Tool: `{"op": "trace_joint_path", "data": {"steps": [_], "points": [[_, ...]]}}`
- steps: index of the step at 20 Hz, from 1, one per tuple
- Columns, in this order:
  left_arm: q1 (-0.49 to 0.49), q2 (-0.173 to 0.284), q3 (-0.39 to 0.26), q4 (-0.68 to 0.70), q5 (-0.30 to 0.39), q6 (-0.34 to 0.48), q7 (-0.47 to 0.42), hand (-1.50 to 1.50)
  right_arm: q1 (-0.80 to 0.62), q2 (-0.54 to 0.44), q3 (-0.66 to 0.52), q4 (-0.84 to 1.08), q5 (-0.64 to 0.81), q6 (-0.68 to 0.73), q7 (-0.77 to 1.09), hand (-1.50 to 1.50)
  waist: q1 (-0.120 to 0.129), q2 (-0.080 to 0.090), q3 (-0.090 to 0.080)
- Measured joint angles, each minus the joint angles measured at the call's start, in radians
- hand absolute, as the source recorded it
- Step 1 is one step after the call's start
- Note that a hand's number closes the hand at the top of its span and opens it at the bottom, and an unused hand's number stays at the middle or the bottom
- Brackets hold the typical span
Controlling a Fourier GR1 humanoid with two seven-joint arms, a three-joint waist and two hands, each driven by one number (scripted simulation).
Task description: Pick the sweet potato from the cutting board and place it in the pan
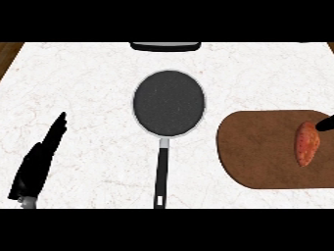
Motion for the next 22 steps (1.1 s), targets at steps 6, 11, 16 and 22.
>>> {"op": "trace_joint_path", "data": {"steps": [6, 11, 16, 22], "points": [[0.008, -0.014, 0.000, -0.029, -0.022, 0.003, 0.029, 0.00, -0.048, 0.042, 0.060, 0.061, 0.011, 0.009, 0.016, -1.50, 0.000, -0.001, 0.000], [-0.004, -0.022, 0.021, -0.009, -0.020, -0.015, 0.027, 0.00, -0.063, 0.062, 0.092, 0.105, 0.017, 0.019, 0.018, -1.50, -0.005, -0.001, 0.000], [0.010, -0.025, 0.037, -0.009, -0.028, -0.029, 0.021, 0.00, -0.059, 0.082, 0.110, 0.114, 0.017, 0.014, 0.028, -1.50, -0.010, -0.002, 0.000], [0.012, -0.043, 0.046, -0.008, -0.044, -0.041, 0.016, 0.00, -0.060, 0.106, 0.125, 0.152, 0.028, 0.021, 0.017, -1.50, -0.010, -0.002, 0.000]]}}
